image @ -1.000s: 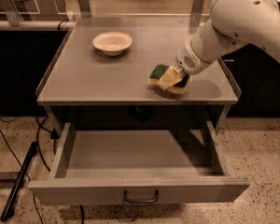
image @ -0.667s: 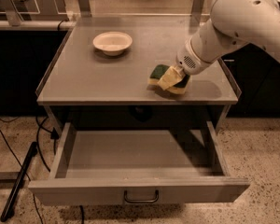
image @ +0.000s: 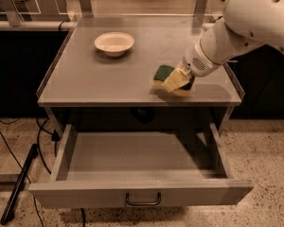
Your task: Place sponge into top drawer
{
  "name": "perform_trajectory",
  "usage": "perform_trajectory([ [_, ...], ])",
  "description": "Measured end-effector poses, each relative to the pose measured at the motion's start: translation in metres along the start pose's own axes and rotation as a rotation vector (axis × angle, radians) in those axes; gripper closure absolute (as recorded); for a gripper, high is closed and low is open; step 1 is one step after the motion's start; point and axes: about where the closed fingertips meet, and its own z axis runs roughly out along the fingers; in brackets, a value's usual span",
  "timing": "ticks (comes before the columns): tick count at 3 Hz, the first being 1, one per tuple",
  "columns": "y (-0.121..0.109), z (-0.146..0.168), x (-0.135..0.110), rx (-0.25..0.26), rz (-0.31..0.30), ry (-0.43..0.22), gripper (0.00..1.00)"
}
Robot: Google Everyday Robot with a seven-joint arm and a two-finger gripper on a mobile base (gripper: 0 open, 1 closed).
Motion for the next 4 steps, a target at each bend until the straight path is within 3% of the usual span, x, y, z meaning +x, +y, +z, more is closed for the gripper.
perform_trajectory([
  [2, 0.075, -0.065, 0.019, -0.134, -0.216, -0.096, 1.0],
  [4, 0.075, -0.05, 0.024, -0.13, -0.243, -0.072, 1.0],
])
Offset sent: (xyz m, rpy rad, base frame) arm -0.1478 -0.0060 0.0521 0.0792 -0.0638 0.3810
